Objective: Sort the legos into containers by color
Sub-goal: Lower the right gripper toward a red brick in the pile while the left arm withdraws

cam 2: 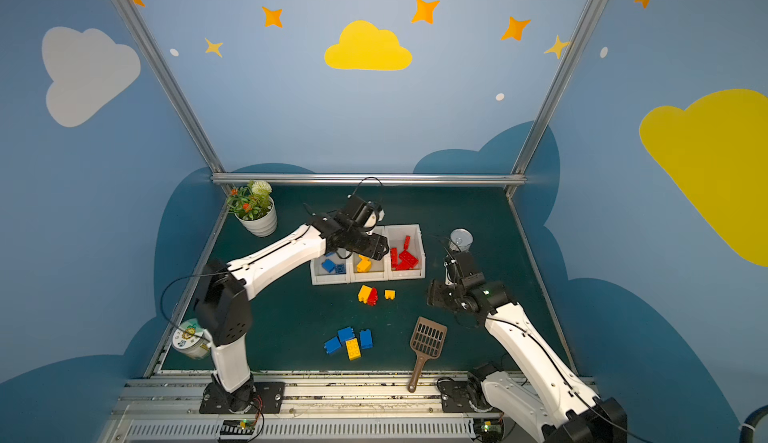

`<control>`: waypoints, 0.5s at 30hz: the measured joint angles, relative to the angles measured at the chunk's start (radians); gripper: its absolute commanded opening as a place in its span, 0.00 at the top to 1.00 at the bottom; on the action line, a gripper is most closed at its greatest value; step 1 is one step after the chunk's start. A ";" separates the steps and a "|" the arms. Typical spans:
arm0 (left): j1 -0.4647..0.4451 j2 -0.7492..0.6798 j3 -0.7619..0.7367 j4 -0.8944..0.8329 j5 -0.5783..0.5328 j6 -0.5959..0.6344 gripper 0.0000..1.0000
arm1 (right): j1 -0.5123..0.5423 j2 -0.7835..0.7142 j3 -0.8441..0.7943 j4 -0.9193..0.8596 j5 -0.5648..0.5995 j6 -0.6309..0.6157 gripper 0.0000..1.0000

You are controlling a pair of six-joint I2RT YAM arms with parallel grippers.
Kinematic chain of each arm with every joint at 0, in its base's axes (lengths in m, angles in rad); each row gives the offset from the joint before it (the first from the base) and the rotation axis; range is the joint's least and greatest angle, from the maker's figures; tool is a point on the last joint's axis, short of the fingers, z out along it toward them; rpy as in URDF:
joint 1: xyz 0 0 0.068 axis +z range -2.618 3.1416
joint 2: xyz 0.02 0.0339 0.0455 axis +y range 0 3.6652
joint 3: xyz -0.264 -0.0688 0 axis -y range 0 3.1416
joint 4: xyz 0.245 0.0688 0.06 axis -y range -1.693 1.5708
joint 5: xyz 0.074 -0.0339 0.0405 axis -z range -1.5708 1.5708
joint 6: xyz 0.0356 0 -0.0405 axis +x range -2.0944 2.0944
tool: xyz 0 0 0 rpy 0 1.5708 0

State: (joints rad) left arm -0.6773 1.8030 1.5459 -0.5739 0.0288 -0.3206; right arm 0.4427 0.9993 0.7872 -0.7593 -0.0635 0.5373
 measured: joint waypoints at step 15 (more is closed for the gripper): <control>0.130 -0.564 -0.673 0.168 -0.059 -0.162 0.22 | 0.235 0.428 0.227 0.048 -0.038 0.067 0.38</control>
State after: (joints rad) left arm -0.5476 1.2392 0.8734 -0.4057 -0.0303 -0.4828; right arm 0.6781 1.4273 1.0142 -0.7113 -0.1017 0.6044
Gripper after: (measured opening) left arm 0.774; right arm 0.629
